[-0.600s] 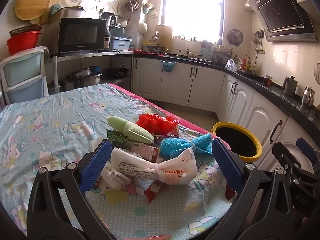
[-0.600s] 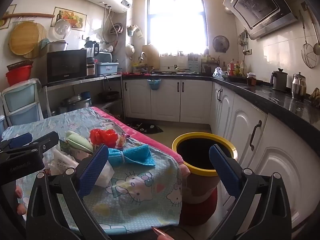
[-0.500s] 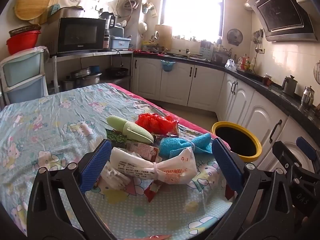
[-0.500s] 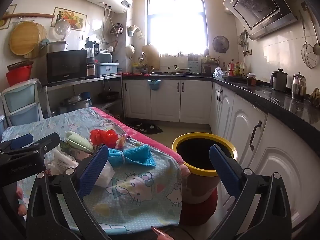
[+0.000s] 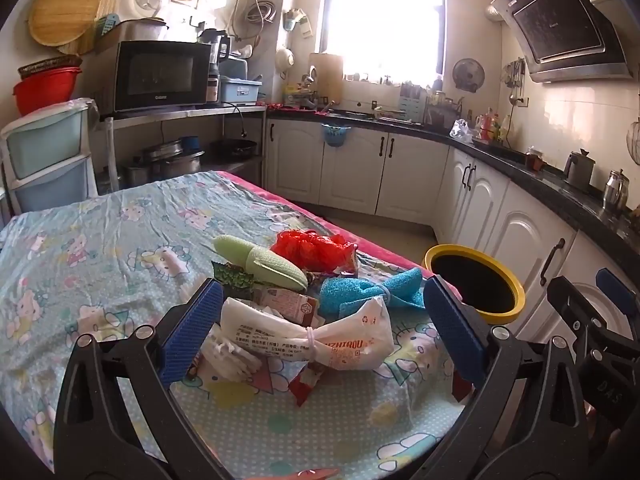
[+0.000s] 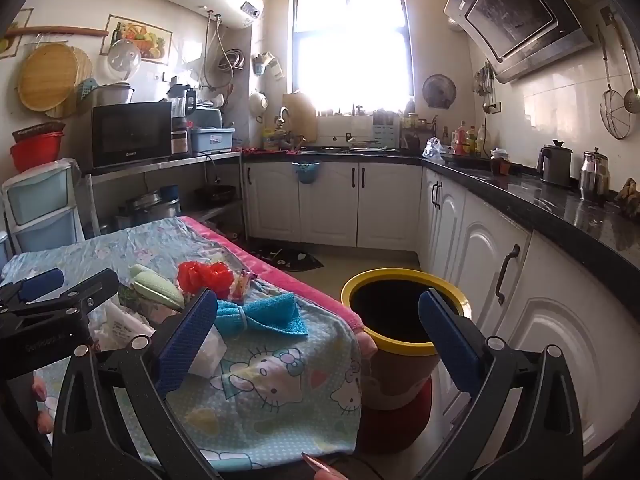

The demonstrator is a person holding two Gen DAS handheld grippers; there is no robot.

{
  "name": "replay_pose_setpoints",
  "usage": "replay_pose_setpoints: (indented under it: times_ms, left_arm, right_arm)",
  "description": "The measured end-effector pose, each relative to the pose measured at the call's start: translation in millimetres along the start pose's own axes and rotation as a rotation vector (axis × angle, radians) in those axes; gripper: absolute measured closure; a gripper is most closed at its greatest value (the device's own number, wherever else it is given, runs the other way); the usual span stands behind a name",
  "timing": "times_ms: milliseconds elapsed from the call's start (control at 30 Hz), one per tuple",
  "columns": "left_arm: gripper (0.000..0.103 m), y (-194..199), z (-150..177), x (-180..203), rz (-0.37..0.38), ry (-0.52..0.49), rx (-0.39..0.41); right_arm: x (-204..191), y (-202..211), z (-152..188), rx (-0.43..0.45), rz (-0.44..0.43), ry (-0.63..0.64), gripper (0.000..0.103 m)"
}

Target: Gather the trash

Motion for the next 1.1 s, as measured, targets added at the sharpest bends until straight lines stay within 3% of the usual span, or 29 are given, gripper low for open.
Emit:
replay_pose_setpoints:
  times_ms: [1100]
  left_arm:
    - [0.011,7,-11,1,0.001,-0.009,0.025]
  right_arm:
    - [1,5,-1,0.016,0.005,0.010,0.005]
Point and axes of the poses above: each gripper's, at about its wrist camera, not at the fingertips, and y roughly against the way its jaws point, x to its right, z to its underside, the point moved 3 cm from there along -y, roughly the way its jaws point, and after that the axes turned 12 degrees about x, right-handed, at the moved point
